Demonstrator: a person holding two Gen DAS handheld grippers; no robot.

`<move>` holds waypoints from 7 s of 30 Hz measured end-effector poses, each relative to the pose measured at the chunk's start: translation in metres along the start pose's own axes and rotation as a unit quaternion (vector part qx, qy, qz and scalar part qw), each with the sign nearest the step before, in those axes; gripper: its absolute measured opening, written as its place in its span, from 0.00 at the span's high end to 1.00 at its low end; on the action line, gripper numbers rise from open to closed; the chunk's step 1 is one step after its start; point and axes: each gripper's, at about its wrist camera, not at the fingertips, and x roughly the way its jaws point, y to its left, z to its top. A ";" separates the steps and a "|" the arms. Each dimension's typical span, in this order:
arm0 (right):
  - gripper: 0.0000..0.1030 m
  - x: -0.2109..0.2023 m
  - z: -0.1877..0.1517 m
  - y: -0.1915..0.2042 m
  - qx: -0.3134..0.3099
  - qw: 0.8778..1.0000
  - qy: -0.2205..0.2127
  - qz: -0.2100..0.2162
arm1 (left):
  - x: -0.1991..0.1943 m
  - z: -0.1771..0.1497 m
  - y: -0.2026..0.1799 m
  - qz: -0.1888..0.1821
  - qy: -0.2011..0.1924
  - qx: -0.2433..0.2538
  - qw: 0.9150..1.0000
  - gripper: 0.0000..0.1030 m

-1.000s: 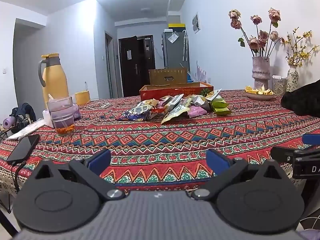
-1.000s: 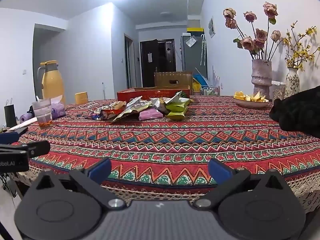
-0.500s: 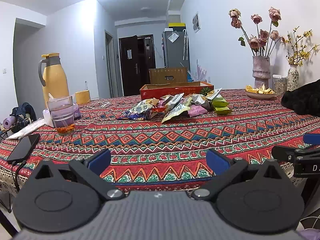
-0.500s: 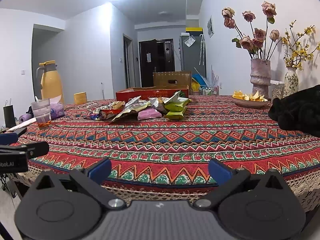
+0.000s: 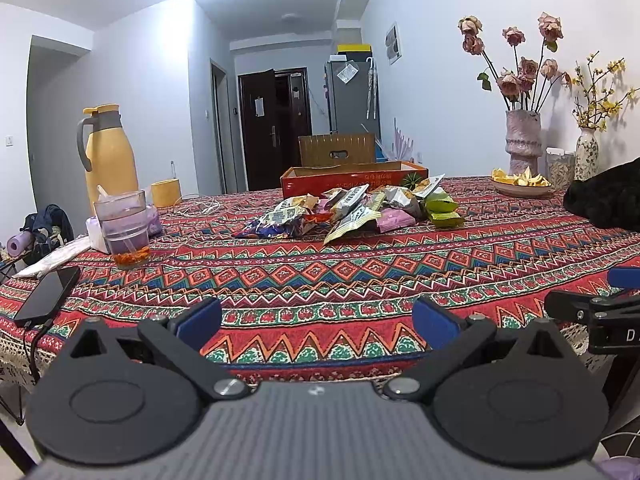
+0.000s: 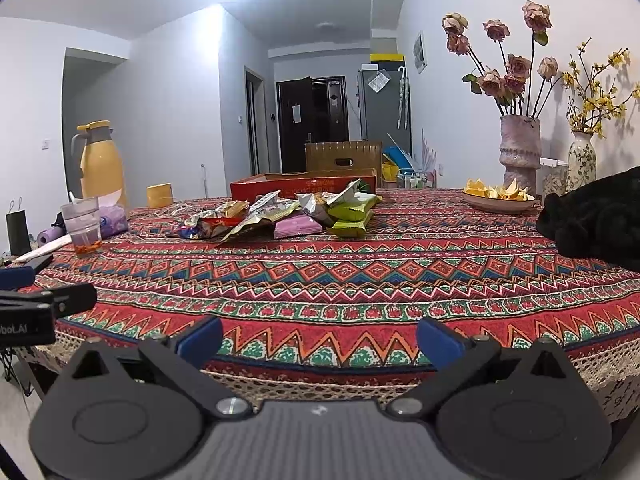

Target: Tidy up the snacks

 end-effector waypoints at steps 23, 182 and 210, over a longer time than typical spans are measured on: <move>0.00 0.000 0.000 -0.001 0.000 1.000 0.001 0.000 | 0.000 -0.001 0.000 0.000 0.000 0.001 1.000 0.00; 0.88 0.074 0.114 -0.039 -0.029 0.998 -0.003 0.062 | 0.102 0.117 0.000 -0.072 0.091 -0.086 0.990 0.80; 0.88 0.240 0.220 -0.062 -0.077 0.994 -0.023 0.071 | 0.274 0.215 0.009 -0.093 0.056 -0.071 0.992 0.80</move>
